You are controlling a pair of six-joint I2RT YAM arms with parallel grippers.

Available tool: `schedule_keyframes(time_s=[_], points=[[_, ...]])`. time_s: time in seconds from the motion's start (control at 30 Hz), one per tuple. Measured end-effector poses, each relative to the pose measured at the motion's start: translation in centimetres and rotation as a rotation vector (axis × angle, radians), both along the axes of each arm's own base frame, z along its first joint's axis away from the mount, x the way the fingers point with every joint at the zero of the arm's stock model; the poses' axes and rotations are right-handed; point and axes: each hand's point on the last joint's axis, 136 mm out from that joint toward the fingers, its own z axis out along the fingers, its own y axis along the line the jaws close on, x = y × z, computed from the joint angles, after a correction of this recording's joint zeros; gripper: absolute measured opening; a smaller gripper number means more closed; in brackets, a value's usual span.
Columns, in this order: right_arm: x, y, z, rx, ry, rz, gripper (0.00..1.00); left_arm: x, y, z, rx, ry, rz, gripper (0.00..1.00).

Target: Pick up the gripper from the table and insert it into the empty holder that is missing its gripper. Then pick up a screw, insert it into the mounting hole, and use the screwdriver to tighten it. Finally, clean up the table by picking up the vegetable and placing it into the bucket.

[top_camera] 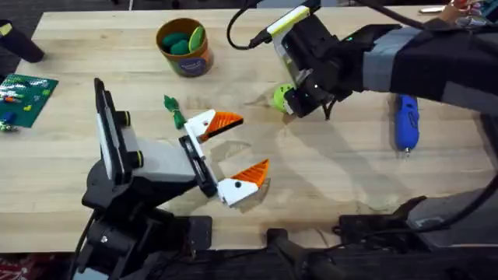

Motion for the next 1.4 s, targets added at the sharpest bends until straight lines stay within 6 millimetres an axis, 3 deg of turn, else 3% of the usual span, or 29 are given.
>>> schedule_keyframes(time_s=[0.93, 1.07, 1.4], points=[[0.62, 0.14, -0.96, -0.023, 0.008, -0.003, 0.177, 0.00, 0.00, -0.01, 0.000, 0.001, 0.000, 0.987], [0.84, -0.02, -0.89, -0.030, -0.002, -0.005, 0.013, 0.00, 0.00, 0.00, 0.000, 0.000, 0.000, 0.988], [0.88, -0.07, -0.90, -0.034, -0.003, -0.006, 0.008, 0.00, 0.00, -0.01, 0.000, 0.001, 0.000, 0.988]])
